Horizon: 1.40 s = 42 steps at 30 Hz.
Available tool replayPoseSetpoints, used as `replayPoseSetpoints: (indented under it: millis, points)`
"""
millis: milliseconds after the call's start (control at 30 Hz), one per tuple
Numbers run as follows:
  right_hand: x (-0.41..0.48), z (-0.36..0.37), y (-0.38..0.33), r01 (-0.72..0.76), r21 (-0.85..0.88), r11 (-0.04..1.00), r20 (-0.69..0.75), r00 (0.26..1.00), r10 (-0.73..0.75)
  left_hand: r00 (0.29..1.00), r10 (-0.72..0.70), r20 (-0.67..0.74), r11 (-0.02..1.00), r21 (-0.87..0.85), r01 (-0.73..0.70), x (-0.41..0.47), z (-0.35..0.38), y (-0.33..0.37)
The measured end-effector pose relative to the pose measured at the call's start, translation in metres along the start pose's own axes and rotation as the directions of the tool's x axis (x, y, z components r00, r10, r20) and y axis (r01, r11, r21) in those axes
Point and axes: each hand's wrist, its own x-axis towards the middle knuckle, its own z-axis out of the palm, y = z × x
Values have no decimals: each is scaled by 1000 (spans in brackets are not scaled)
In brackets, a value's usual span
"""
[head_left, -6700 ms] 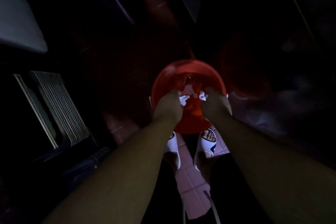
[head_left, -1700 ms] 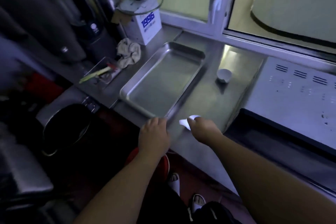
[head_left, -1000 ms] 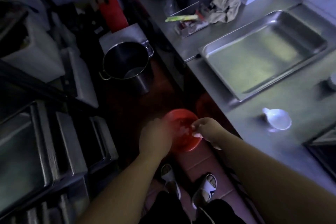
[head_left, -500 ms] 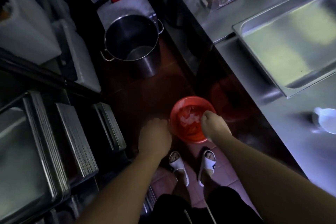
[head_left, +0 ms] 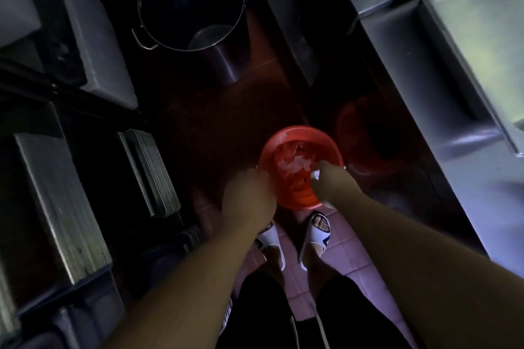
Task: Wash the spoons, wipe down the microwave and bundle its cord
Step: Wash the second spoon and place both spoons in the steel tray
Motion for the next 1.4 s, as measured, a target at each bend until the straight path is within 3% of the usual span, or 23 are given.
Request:
replayPoseSetpoints:
  millis: [300,600,800,1400]
  points:
    - [67,38,25,-42,14,999,-45,998,43,1000,-7,0,1000,12,7,49,69,10]
    - [69,51,22,-69,44,997,-5,998,69,999,-38,23,999,29,37,50,83,0]
    - [38,51,16,-106,70,992,51,993,102,999,-31,20,999,16,30,30,58,3]
    - [-119,-44,-41,-59,48,997,-132,989,65,991,90,-97,996,4,-90,-63,-97,18]
